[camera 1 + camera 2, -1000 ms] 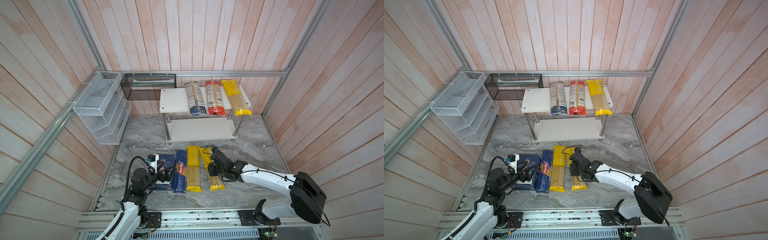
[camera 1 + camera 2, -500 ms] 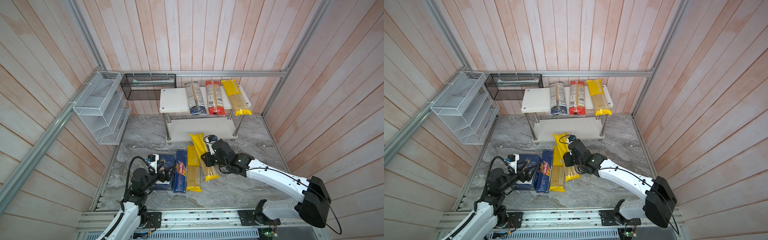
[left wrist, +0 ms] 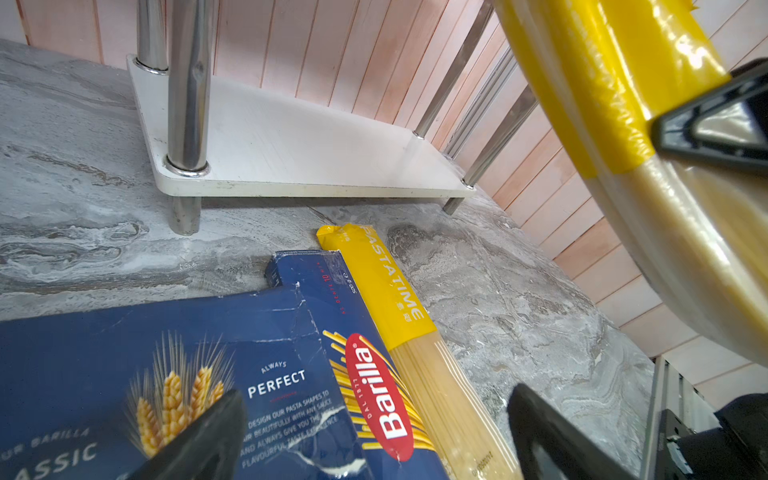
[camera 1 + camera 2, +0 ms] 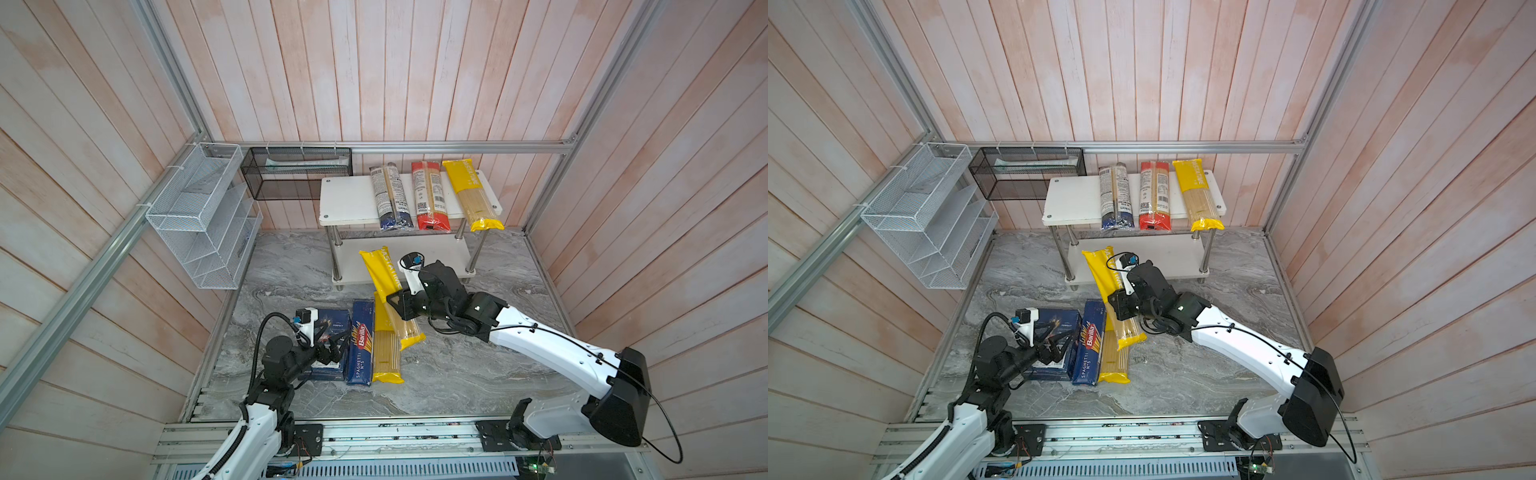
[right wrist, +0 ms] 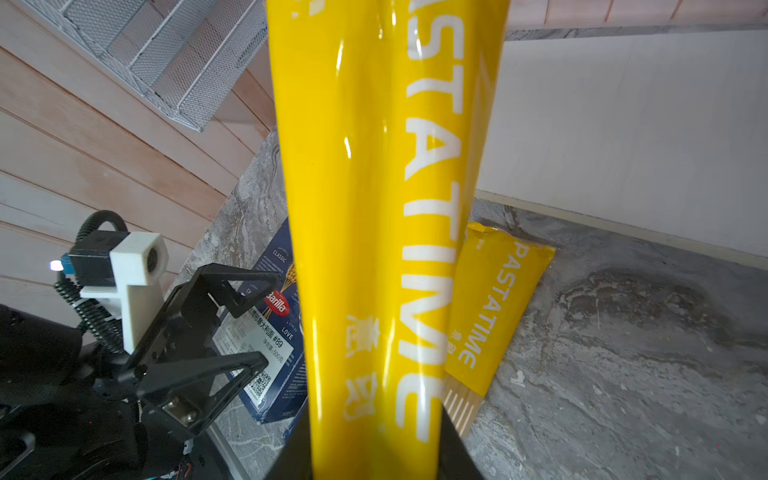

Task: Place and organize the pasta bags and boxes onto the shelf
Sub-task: 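Lift the yellow PASTATIME bag upright toward the top shelf with the right gripper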

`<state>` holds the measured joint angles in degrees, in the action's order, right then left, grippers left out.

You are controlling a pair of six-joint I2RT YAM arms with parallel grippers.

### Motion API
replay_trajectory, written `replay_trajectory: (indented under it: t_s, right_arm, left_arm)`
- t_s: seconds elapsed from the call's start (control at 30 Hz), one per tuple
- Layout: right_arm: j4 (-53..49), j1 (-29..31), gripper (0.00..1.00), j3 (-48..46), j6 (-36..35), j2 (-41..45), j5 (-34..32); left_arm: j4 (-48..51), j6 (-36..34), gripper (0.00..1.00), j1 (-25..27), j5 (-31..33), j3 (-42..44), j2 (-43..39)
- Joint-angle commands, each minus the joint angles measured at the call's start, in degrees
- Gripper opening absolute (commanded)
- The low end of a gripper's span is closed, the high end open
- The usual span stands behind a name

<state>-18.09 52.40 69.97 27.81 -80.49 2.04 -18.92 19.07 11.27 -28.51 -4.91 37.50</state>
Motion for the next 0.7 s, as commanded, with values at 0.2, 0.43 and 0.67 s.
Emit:
replay_trajectory:
  t_s: [0.2, 0.43, 0.67]
  right_arm:
    - [3.09, 2.29, 0.02, 13.73, -4.59, -3.97, 1.6]
    - [3.18, 2.44, 0.02, 21.55, -4.21, -8.49, 2.12]
    - [0.98, 2.53, 0.02, 31.14, -4.95, -14.91, 3.7]
  left_arm:
    - [-1.03, -1.04, 1.0, 0.11, -0.49, -0.2, -0.39]
    - [-1.03, -1.03, 1.0, 0.11, -0.48, -0.19, -0.27]
    - [-0.95, -1.03, 1.0, 0.11, -0.27, -0.19, -0.51]
